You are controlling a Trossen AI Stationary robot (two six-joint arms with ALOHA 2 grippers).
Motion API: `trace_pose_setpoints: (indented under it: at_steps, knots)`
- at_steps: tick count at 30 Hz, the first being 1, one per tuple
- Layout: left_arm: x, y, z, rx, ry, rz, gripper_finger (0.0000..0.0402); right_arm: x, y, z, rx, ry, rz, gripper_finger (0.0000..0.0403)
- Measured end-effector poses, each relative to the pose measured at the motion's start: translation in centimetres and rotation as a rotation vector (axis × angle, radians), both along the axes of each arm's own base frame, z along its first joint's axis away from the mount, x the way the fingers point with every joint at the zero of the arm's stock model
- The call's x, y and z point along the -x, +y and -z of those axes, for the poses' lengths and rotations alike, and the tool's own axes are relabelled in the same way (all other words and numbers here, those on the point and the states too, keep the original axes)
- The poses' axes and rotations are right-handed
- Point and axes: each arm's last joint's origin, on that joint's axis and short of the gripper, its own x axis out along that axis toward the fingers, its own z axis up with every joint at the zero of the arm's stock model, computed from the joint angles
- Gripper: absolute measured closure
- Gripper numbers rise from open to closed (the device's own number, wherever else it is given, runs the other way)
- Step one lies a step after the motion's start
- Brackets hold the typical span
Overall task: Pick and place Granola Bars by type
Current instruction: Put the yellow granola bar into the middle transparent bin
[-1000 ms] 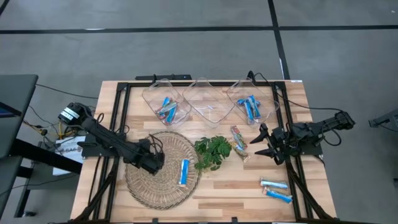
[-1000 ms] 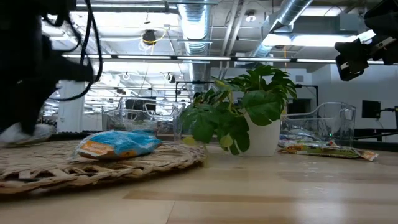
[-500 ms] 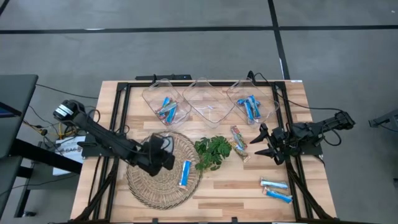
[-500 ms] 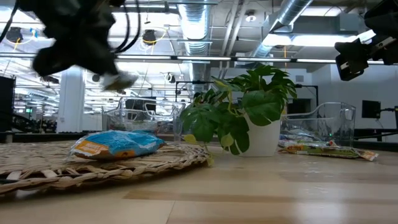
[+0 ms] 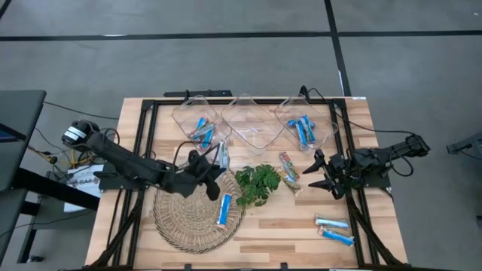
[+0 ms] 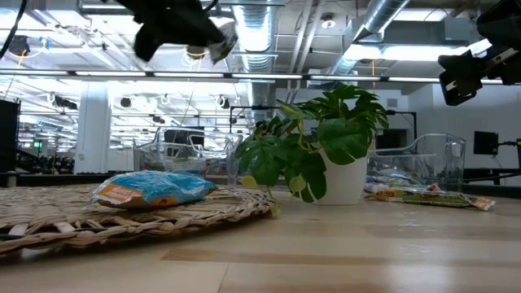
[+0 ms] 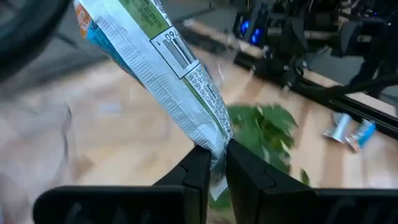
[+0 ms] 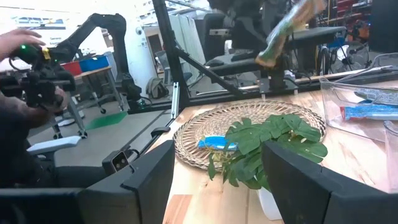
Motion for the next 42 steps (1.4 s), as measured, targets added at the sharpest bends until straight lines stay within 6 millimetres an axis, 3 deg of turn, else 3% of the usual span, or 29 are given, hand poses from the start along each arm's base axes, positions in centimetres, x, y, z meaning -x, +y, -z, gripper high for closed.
trace_pose_setpoints:
  at_steps: [5, 16, 24, 33, 38, 42]
  knots:
    - [-0.9, 2.0, -0.6, -0.118, -0.001, -0.034, 0.0366, 0.0, 0.0, 0.0, 0.0, 0.0, 0.0, 0.0171]
    - [-2.2, 7.4, -1.0, -0.182, 0.005, -0.121, 0.0365, 0.0, 0.0, 0.0, 0.0, 0.0, 0.0, 0.0171]
    - [-5.3, 12.9, -1.0, -0.193, 0.013, -0.076, 0.0365, 0.0, 0.0, 0.0, 0.0, 0.0, 0.0, 0.0171]
    - [-10.3, 18.7, -0.9, -0.264, 0.213, 0.045, 0.0365, 0.0, 0.0, 0.0, 0.0, 0.0, 0.0, 0.0171]
    - [-11.7, 21.2, 0.1, -0.261, 0.41, 0.077, 0.0365, 0.0, 0.0, 0.0, 0.0, 0.0, 0.0, 0.0171]
    - [-12.4, 22.1, 0.9, -0.277, 0.51, 0.108, 0.0365, 0.0, 0.0, 0.0, 0.0, 0.0, 0.0, 0.0171]
